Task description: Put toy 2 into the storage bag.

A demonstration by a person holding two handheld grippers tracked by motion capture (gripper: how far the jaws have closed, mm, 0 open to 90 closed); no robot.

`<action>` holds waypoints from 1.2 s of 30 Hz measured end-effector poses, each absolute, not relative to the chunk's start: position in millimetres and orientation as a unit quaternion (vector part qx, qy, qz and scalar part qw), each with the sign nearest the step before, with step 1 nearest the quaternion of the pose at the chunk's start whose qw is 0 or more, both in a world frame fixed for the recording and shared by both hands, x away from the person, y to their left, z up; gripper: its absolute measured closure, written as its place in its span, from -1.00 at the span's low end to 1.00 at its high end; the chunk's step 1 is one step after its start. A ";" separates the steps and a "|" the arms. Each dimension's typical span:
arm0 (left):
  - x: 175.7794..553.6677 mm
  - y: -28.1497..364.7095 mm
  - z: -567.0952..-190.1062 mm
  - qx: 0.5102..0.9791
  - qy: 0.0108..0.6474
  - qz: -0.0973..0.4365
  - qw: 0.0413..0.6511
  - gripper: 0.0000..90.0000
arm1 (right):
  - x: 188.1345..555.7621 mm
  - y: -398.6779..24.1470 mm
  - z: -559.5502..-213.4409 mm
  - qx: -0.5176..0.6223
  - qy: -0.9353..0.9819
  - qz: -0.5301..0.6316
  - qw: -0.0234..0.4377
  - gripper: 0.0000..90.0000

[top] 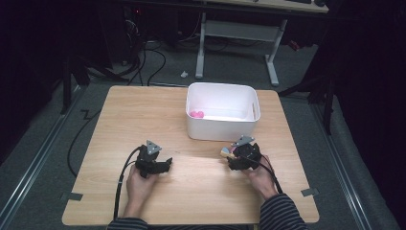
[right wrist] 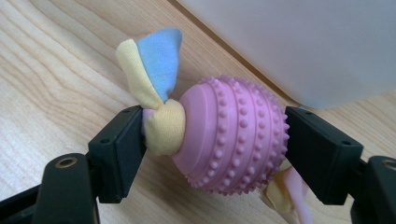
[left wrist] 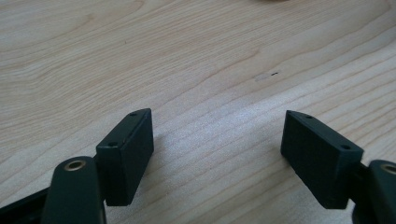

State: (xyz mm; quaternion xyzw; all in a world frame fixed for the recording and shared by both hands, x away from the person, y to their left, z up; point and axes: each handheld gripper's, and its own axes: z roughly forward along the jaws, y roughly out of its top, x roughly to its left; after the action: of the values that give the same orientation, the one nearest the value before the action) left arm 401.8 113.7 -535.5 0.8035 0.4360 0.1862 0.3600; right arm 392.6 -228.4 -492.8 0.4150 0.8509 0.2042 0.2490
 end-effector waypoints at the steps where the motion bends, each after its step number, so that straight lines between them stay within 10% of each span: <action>1: 401.8 113.7 -535.5 0.804 0.436 0.186 0.360 -0.42 | 392.6 -228.4 -492.8 0.415 0.851 0.204 0.249 -0.47; 36: 401.8 113.7 -535.5 0.804 0.436 0.186 0.360 -0.42 | 347.1 -282.9 -417.5 0.418 0.827 0.323 0.191 -0.48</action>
State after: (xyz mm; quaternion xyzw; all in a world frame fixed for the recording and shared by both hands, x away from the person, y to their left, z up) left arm 401.8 113.7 -535.5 0.8036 0.4359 0.1861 0.3600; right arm 347.1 -282.9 -417.5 0.4183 0.8274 0.3226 0.1907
